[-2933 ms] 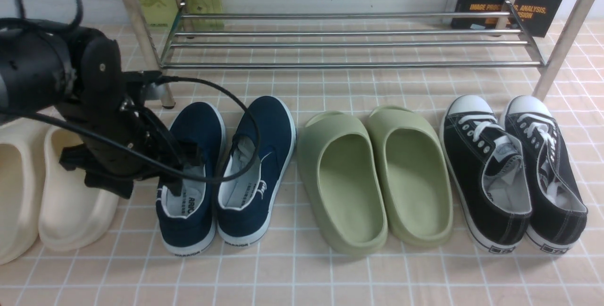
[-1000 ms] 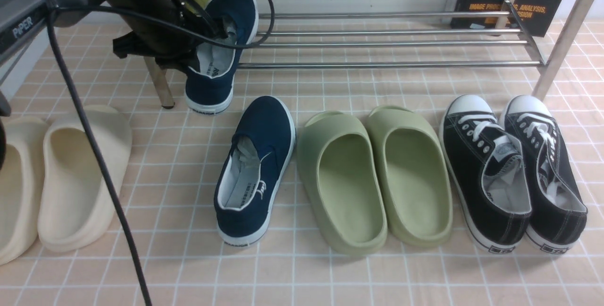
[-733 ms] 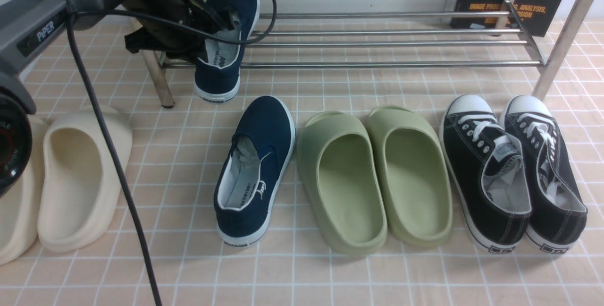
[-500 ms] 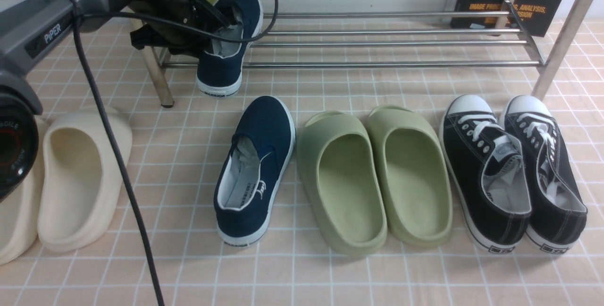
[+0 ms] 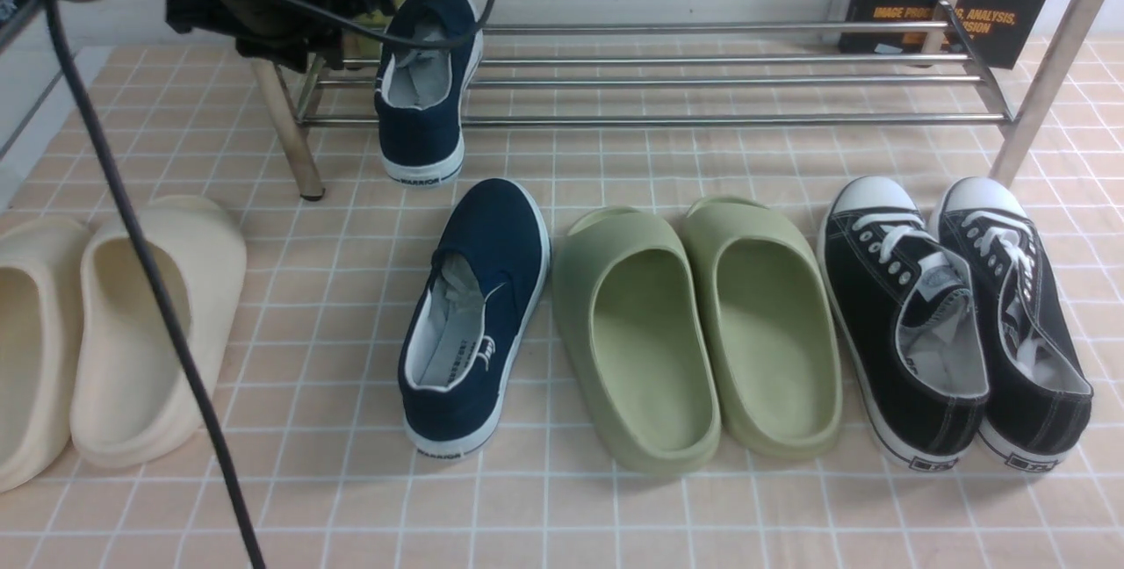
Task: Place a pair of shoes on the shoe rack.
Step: Use the left arm to put a shoe into the shoe rack, then use the left arm to grab the shoe closest to it, then use the left arm to put a shoe into the shoe rack
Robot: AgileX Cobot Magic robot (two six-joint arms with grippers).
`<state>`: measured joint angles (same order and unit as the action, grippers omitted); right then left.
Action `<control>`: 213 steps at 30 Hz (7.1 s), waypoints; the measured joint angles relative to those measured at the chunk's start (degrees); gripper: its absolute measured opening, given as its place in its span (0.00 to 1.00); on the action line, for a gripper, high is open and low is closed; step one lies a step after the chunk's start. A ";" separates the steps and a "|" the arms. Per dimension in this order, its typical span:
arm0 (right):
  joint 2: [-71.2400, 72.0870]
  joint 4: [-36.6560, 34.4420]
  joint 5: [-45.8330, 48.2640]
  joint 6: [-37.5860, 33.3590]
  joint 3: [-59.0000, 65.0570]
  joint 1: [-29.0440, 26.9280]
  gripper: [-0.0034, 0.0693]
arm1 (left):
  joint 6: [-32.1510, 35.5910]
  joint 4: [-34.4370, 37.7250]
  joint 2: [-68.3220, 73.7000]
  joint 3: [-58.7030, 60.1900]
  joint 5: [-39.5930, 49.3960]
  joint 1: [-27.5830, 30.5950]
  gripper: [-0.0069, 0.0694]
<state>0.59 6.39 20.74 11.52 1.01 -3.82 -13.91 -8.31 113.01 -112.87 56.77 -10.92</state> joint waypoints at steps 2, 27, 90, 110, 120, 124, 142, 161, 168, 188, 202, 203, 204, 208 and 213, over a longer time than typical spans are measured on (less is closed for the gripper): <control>0.00 0.00 0.00 0.00 0.00 0.00 0.37 | 0.93 -1.63 -2.57 1.26 4.01 0.00 0.27; 0.00 0.00 0.00 0.00 0.00 0.00 0.37 | 17.01 27.37 1.79 18.12 -18.94 1.35 0.11; 0.00 0.00 0.00 0.00 0.00 0.00 0.37 | 2.63 3.39 -25.53 48.28 -9.42 -11.05 0.38; 0.00 0.00 0.00 0.00 0.00 0.00 0.37 | 4.11 12.10 -11.14 46.40 -13.47 -11.16 0.17; 0.00 0.00 0.00 0.00 0.00 0.00 0.37 | 1.87 11.20 -23.12 41.93 -9.43 -11.10 0.13; 0.00 0.00 0.00 0.00 0.00 0.00 0.37 | -0.64 12.06 -23.02 36.25 -10.15 -11.20 0.13; 0.00 0.00 0.00 0.00 0.00 0.00 0.37 | -15.13 12.64 -3.62 18.80 -17.07 -11.13 0.13; 0.00 0.00 0.00 0.00 0.00 0.00 0.37 | -19.75 12.13 2.99 15.41 -30.27 -9.56 0.17; 0.00 0.00 0.00 0.00 0.00 0.00 0.37 | -21.20 12.13 4.34 15.24 -35.42 -9.56 0.23; 0.00 0.00 0.00 0.00 0.00 0.00 0.37 | -18.32 -8.39 -6.62 14.85 -21.99 -9.86 0.29; 0.00 0.00 0.00 0.00 0.00 0.00 0.37 | -3.59 0.41 0.95 18.95 -18.39 -15.45 0.09; 0.00 0.00 0.00 0.00 0.00 0.00 0.37 | -3.72 0.20 1.74 18.95 -19.19 -15.47 0.09; 0.00 0.00 0.00 0.00 0.00 0.00 0.37 | -4.02 -0.11 2.40 18.52 -19.93 -15.40 0.09; 0.00 0.00 0.00 0.00 0.00 0.00 0.37 | -6.09 -3.19 4.32 13.70 -20.24 -15.35 0.09; 0.00 0.00 0.00 0.00 0.00 0.00 0.37 | -9.36 -6.18 7.51 3.62 -18.02 -13.75 0.10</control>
<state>0.59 6.39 20.74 11.52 1.01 -3.82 -23.27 -14.49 120.52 -109.24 38.75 -24.67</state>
